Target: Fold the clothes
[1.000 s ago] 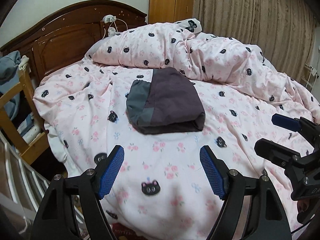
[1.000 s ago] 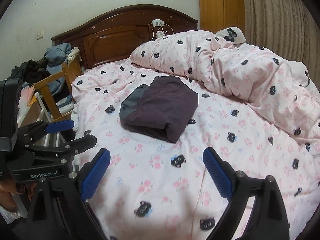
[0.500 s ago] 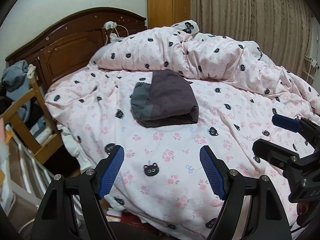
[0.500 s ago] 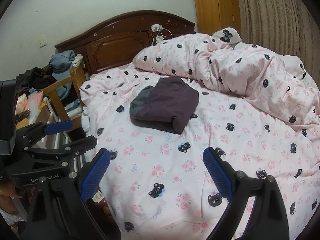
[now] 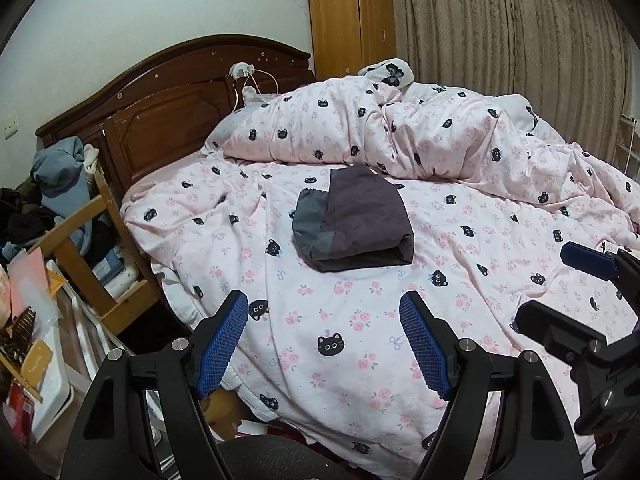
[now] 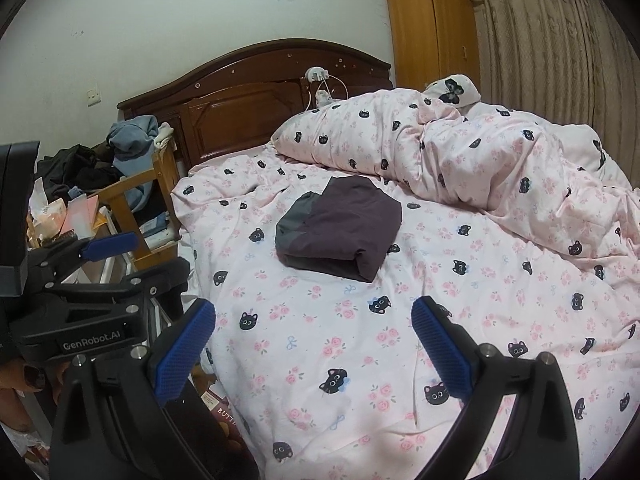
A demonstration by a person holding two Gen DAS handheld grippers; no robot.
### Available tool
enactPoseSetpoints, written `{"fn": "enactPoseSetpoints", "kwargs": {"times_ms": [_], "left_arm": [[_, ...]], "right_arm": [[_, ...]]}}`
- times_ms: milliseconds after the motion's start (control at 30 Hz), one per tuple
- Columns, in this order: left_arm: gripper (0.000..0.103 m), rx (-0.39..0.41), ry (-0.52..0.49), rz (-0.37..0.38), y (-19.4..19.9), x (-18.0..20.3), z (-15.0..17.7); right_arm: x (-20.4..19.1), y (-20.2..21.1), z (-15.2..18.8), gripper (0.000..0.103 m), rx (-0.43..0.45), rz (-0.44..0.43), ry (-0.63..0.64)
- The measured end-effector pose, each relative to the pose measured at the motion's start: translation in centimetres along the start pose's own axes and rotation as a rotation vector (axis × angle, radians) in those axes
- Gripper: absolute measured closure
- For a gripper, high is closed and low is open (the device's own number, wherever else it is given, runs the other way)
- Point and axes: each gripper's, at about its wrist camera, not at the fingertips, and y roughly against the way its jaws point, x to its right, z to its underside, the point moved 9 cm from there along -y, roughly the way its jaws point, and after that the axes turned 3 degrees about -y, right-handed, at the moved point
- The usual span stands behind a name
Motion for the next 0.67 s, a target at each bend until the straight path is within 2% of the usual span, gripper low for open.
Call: {"fn": "enactPoseSetpoints", "kwargs": {"times_ms": [233, 667], "left_arm": [[0.029, 0.027, -0.015, -0.05, 0.7, -0.2, -0.2], [0.029, 0.045, 0.005, -0.044, 1.3, -0.5, -0.4]], "right_arm": [[0.0, 0.3, 0.1, 0.003, -0.002, -0.002, -0.012], [0.0, 0.3, 0.3, 0.003, -0.009, -0.011, -0.017]]}}
